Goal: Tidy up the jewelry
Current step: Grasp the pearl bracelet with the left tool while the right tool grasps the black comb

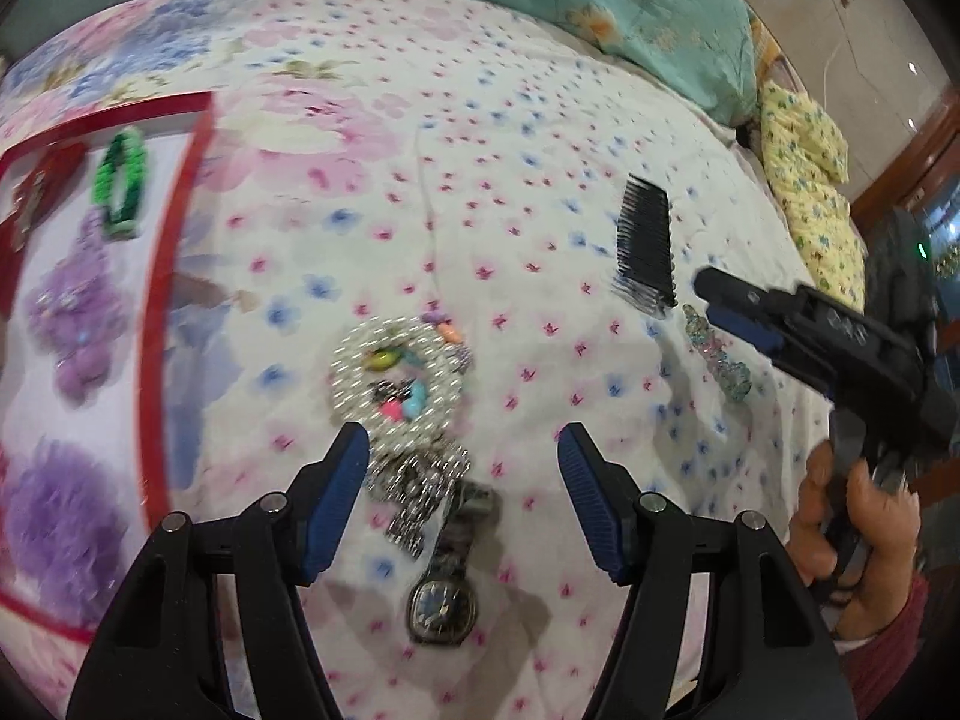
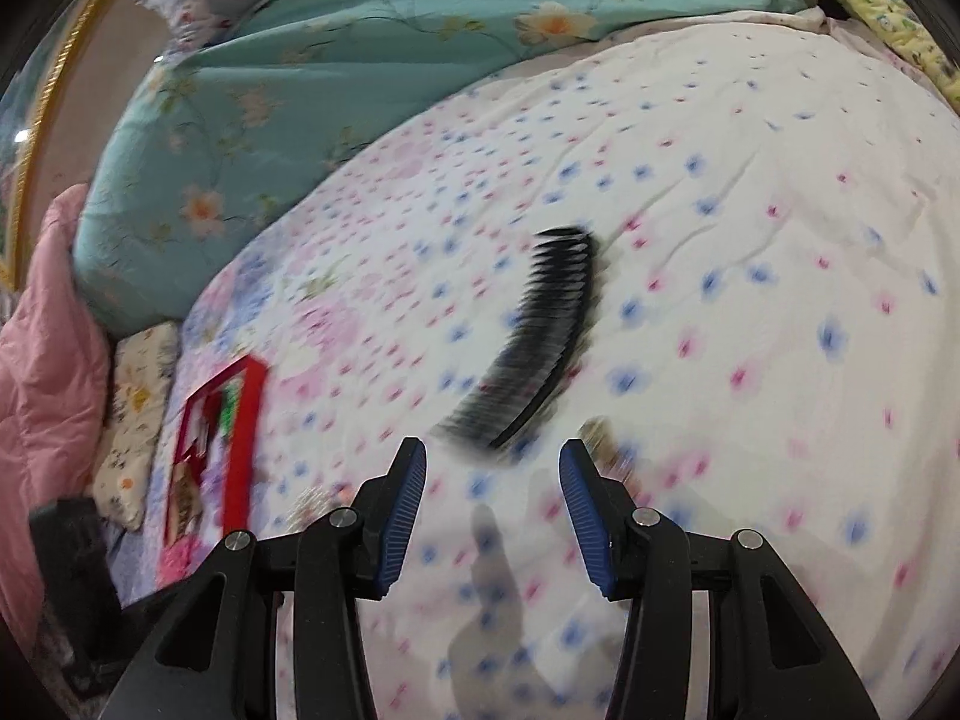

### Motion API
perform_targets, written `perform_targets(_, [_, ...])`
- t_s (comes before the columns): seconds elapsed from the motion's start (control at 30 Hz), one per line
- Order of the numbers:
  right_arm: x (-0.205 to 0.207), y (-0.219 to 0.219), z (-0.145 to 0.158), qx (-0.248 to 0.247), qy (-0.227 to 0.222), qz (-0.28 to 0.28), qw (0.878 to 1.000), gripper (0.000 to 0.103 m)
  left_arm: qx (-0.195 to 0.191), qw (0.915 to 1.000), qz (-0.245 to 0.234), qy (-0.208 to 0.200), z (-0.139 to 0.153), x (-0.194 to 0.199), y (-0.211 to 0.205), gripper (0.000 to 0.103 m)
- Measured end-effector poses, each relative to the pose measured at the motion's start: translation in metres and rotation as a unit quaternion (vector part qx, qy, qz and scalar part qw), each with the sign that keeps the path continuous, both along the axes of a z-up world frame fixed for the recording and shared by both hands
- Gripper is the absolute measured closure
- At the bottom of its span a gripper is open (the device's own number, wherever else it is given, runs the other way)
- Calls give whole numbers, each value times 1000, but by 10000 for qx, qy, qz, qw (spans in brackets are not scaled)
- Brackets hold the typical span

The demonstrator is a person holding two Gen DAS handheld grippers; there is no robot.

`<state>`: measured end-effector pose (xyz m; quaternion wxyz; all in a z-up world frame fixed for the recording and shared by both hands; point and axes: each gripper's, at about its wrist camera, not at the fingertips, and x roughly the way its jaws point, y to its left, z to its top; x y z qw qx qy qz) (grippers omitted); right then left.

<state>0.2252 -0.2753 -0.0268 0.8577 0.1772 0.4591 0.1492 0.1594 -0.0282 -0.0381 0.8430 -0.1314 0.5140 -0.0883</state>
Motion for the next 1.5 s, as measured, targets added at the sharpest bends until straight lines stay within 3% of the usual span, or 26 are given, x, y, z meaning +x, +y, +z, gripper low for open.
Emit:
perform_targets(0.1, [18, -2, -12, 53, 298, -3, 9995, 54, 27, 9999, -103, 90, -9, 10, -6, 41])
perform_targets(0.3, [34, 14, -22, 4, 376, 121, 9992, 55, 186, 9996, -151, 114, -22, 25, -11, 42])
perform_targets(0.37, [37, 18, -22, -14, 312, 119, 9994, 57, 262, 9995, -150, 133, -24, 28, -9, 66])
perform_targets(0.4, [38, 19, -22, -30, 307, 94, 9995, 60, 301, 9993, -131, 157, -25, 29, -6, 70])
perform_targets(0.47, [41, 20, -23, -80, 297, 57, 9995, 90, 254, 9994, -102, 194, -27, 31, 1, 92])
perform_targets(0.53, [41, 17, -25, 69, 343, 48, 9994, 92, 36, 9997, -26, 254, -28, 30, 12, 92])
perform_targets(0.57, [40, 16, -24, 75, 326, 35, 9994, 103, -16, 9997, 18, 258, -28, 28, 17, 93])
perform_targets(0.87, [21, 16, -10, 286, 163, 152, 9993, 103, -316, 9990, 305, 80, -10, 1, 37, 94])
perform_targets(0.93, [20, 17, -12, 443, 247, 133, 9986, 93, -400, 9985, 370, 40, -6, -2, 41, 94])
perform_targets(1.0, [21, 17, -18, 596, 428, -5, 9973, 71, -447, 9982, 405, -12, -1, -6, 42, 94])
perform_targets(1.03, [21, 18, -18, 576, 408, -66, 9975, 52, -452, 9981, 414, -30, 1, -7, 43, 94])
perform_targets(1.07, [22, 19, -19, 508, 367, -169, 9979, 41, -460, 9981, 418, -47, 3, -8, 43, 94])
perform_targets(1.2, [40, 27, -19, 270, 393, -546, 9974, 42, -521, 9977, 430, -111, 9, -10, 45, 94])
perform_targets(1.5, [88, 58, -20, -303, 186, 101, 9993, 44, -678, 9957, 610, -161, 12, -17, 62, 94])
